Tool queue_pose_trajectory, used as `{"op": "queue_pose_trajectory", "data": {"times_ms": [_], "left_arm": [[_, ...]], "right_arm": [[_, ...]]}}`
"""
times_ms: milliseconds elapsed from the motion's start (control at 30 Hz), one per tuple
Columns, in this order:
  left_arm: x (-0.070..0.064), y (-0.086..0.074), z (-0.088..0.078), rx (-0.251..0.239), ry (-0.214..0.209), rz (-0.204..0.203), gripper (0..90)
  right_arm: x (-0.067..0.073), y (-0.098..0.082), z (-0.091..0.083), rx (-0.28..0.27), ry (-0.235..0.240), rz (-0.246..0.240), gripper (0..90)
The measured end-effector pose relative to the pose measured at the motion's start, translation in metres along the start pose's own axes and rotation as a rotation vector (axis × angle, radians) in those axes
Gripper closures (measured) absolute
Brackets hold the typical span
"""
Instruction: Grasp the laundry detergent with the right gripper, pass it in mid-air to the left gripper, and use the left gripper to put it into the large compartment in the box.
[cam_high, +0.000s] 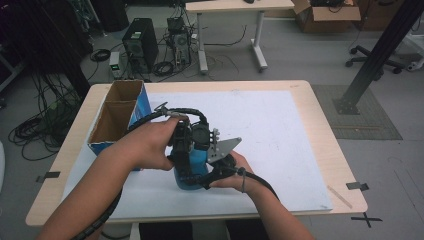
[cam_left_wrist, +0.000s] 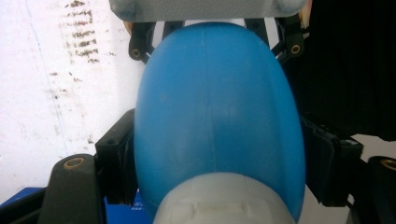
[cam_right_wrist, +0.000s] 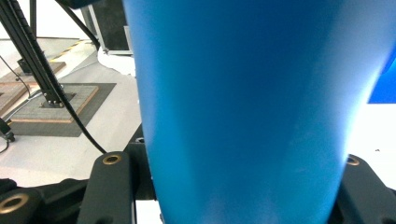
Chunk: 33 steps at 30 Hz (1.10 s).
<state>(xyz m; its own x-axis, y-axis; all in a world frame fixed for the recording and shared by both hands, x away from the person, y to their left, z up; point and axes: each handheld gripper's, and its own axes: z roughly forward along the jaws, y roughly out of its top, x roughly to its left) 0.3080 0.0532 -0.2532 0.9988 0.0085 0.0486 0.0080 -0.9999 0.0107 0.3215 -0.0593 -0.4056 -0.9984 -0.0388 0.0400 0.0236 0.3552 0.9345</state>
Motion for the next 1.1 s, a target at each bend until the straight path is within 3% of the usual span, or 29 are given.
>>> {"op": "queue_pose_trajectory", "data": {"times_ms": [300, 567, 767, 1100], "left_arm": [[-0.0018, 0.0017, -0.001, 0.02, 0.022, 0.001, 36.0], [-0.0038, 0.0038, -0.0023, 0.033, 0.039, 0.014, 36.8], [-0.0028, 0.0028, -0.0019, 0.035, 0.042, -0.007, 37.8], [-0.0043, 0.007, -0.0053, 0.052, 0.053, -0.01, 38.3]], "right_arm": [[0.0017, 0.0013, -0.0002, -0.009, 0.007, -0.002, 43.4], [0.0026, 0.0019, -0.0016, -0.013, -0.007, -0.007, 43.5], [0.0021, 0.0019, -0.003, -0.001, -0.025, -0.013, 43.5], [0.0023, 0.0023, -0.0028, -0.02, -0.036, -0.035, 42.0]]}}
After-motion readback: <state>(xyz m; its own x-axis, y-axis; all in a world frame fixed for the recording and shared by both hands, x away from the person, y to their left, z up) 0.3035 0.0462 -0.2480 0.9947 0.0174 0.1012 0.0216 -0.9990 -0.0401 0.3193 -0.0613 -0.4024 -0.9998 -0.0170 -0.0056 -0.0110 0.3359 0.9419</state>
